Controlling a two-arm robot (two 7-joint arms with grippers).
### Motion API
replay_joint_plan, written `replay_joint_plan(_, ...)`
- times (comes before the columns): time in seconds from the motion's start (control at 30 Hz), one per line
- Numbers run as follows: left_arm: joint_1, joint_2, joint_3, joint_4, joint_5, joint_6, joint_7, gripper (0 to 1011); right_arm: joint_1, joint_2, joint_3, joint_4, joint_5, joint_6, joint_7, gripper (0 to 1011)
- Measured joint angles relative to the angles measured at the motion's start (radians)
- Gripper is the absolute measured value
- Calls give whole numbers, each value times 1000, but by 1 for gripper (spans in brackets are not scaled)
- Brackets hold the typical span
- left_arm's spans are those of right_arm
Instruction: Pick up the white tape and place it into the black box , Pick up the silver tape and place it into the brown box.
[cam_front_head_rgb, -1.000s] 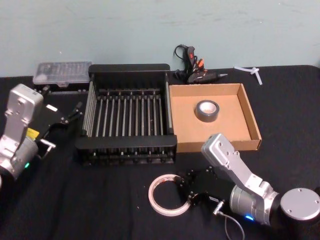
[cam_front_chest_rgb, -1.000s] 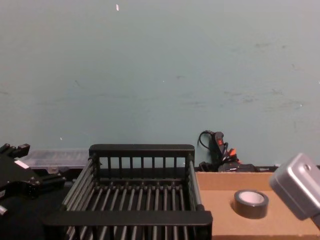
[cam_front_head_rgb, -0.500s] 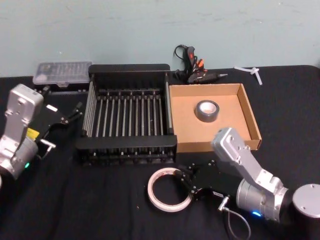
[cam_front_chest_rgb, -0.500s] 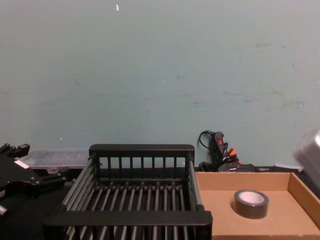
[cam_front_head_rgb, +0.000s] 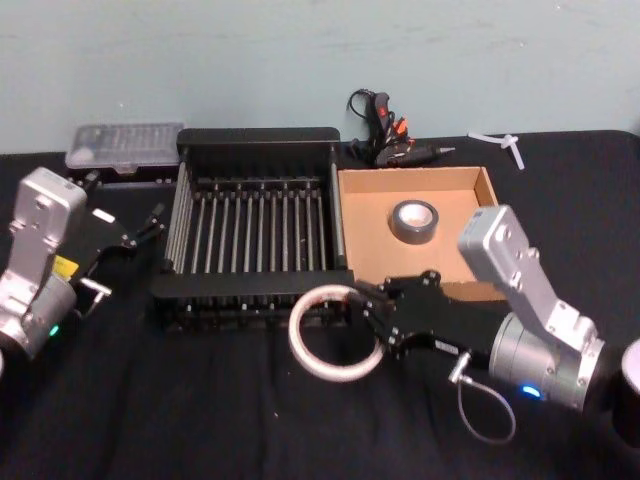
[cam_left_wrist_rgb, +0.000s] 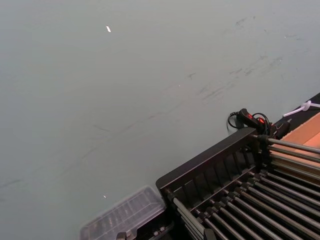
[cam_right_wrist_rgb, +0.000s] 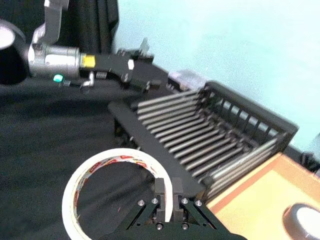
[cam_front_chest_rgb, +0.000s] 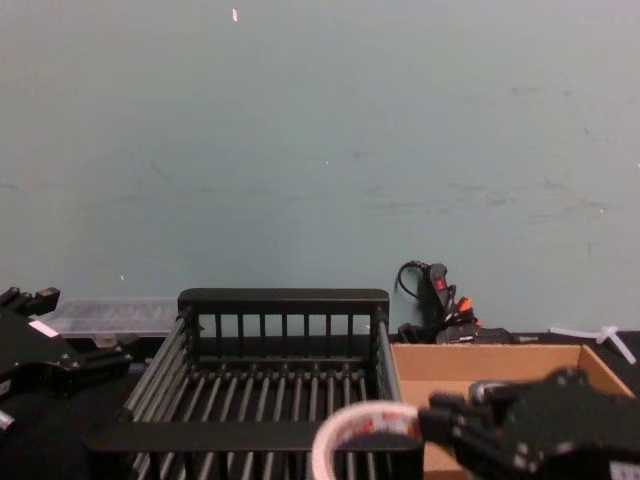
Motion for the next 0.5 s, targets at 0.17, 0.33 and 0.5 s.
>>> replay_joint_plan(0.17,0,0,0,0,0,0,0,1001,36,-15,3,2,18,-6,-18,88)
replay_joint_plan(0.33,0,0,0,0,0,0,0,1001,89,-49,-5,28,20,1,-46,88)
replay_joint_plan(0.5,0,0,0,0,0,0,0,1001,150,-94,-20,71,12,16,-76,88)
